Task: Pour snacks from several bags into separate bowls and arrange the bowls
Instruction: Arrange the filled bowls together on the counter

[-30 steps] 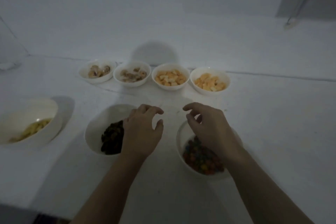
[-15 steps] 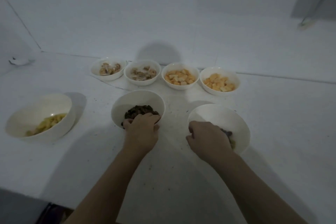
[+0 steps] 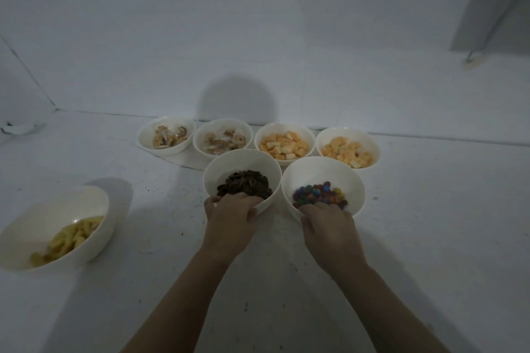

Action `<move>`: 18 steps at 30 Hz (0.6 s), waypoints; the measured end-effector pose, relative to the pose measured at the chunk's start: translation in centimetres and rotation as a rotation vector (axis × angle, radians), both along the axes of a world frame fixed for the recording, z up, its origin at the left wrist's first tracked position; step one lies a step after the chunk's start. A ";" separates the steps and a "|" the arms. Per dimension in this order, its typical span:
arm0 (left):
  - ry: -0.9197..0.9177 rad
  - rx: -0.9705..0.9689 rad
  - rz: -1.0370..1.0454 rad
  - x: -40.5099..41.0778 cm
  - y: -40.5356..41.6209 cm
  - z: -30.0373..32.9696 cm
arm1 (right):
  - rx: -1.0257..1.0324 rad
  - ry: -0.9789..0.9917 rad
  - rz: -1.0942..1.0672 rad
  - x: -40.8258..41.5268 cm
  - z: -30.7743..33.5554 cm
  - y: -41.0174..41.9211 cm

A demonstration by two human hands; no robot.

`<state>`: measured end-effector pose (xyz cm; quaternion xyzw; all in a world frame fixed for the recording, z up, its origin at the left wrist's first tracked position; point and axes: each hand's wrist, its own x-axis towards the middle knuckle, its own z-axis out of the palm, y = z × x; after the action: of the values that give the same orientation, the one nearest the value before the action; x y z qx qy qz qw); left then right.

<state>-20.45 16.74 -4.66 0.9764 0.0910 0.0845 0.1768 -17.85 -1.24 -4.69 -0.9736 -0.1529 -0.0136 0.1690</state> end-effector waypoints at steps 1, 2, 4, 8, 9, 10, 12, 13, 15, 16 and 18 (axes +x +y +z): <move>-0.025 0.003 -0.002 -0.2 0.0 0.0 | 0.035 -0.018 0.002 -0.1 -0.1 0.2; -0.058 -0.001 -0.001 -0.5 0.1 0.1 | 0.073 -0.044 0.006 -0.3 0.0 0.4; -0.124 -0.020 0.019 -1.5 0.4 0.3 | 0.164 -0.107 0.031 -0.8 0.6 1.2; -0.206 -0.044 0.104 -4.1 2.3 1.2 | 0.332 -0.149 0.191 -2.4 2.2 3.9; -0.220 -0.034 0.141 -5.0 3.2 1.5 | 0.349 -0.133 0.233 -2.7 2.5 4.9; -0.230 -0.020 0.188 -6.0 4.3 1.9 | 0.362 -0.120 0.278 -3.0 2.8 5.9; -0.255 -0.002 0.285 -7.7 6.7 2.4 | 0.374 -0.115 0.344 -3.5 3.3 8.1; -0.265 0.007 0.342 -8.6 8.1 2.4 | 0.377 -0.118 0.370 -3.6 3.5 9.4; -0.247 0.032 0.447 -10.1 11.1 2.3 | 0.381 -0.110 0.399 -3.9 3.7 12.1; -0.214 0.037 0.488 -10.6 12.5 2.2 | 0.384 -0.104 0.406 -4.0 3.6 13.3; -0.116 0.045 0.551 -11.2 15.3 1.8 | 0.383 -0.108 0.414 -4.3 3.6 15.7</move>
<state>-31.66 32.05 -2.88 0.9121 0.3407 0.1871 0.1305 -22.18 14.41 -1.11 -0.8699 -0.3518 -0.0592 0.3405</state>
